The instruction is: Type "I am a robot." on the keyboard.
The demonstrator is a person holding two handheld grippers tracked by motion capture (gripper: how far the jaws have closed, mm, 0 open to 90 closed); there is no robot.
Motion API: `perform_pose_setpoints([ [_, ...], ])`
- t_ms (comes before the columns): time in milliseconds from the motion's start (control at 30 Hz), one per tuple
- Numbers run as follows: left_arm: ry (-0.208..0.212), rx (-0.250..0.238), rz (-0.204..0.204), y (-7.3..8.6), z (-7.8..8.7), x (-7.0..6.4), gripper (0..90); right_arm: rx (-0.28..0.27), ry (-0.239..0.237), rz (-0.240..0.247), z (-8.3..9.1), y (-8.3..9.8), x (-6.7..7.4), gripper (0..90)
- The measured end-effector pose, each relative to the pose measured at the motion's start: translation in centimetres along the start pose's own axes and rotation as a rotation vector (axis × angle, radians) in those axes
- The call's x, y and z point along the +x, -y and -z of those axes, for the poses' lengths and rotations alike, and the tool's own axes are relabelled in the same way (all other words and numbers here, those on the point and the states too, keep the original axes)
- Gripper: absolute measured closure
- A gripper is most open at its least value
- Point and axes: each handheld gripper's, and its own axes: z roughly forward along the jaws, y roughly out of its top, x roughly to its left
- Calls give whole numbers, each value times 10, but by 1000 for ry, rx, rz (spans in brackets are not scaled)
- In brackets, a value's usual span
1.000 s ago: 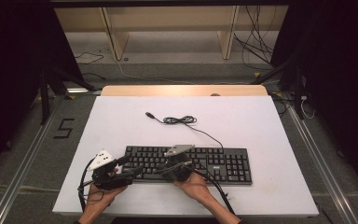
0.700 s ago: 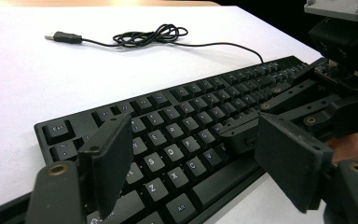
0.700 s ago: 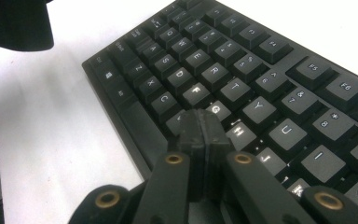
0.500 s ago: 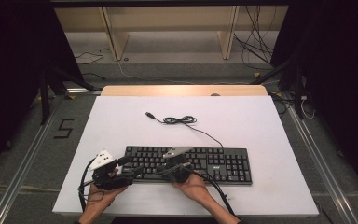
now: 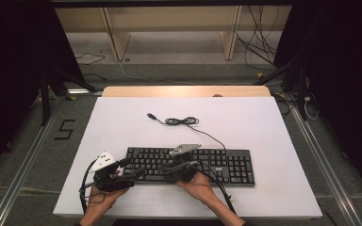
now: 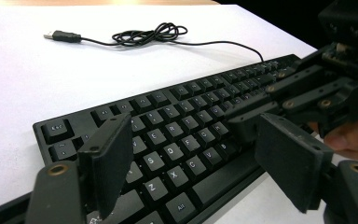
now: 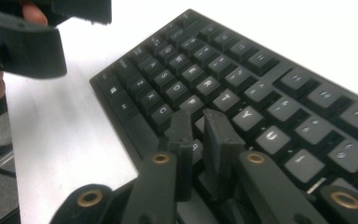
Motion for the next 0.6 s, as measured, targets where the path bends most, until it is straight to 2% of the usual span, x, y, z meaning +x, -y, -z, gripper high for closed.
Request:
perform_pose_setpoints([
  [167,0,-2,2,0,0,0,272,-18,9,-12,6,-2,-5,742],
  [300,1,-2,2,0,0,0,272,-28,20,-24,11,-4,-9,612],
  [600,1,-2,2,0,-1,0,271,-43,44,-48,23,-7,-21,496],
])
